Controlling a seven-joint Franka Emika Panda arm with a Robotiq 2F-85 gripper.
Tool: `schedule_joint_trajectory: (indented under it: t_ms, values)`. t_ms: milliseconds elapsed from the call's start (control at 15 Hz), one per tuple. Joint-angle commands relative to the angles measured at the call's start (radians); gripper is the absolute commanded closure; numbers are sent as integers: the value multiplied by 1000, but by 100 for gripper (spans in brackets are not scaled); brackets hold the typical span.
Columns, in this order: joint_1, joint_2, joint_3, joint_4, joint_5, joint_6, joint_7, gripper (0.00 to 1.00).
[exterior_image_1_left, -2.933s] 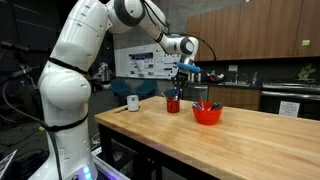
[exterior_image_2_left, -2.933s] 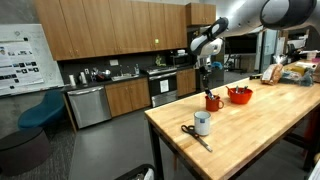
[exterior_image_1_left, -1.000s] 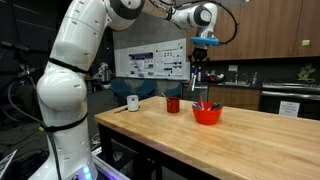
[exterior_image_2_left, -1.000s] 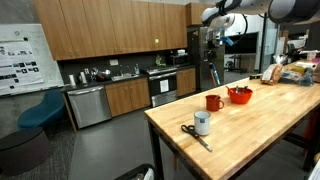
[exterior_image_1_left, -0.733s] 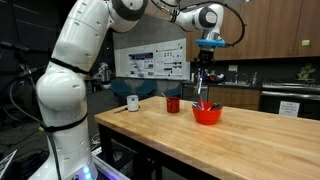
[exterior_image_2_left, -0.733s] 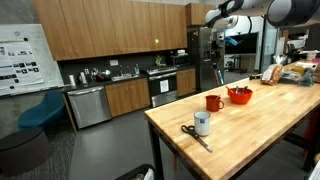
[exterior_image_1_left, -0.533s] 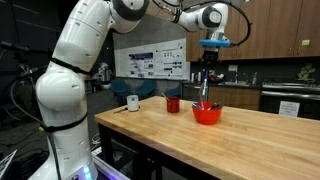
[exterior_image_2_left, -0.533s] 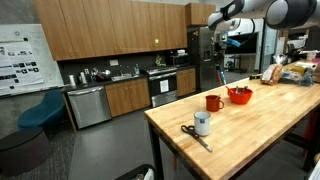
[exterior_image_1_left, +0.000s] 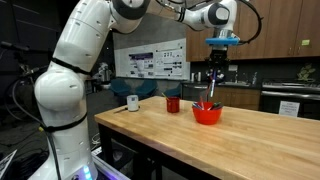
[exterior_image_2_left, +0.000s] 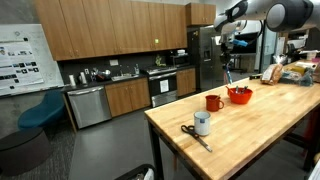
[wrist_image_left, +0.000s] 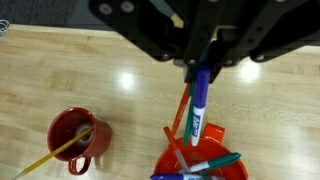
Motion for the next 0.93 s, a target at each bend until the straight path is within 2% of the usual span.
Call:
schedule_joint_trajectory:
  t_ms: [0, 467, 867]
  values:
    - [-15, 17, -18, 28, -6, 2, 21, 97]
    - [-28, 31, -37, -15, 12, 48, 23, 97]
    - [-41, 15, -43, -100, 24, 152, 23, 97]
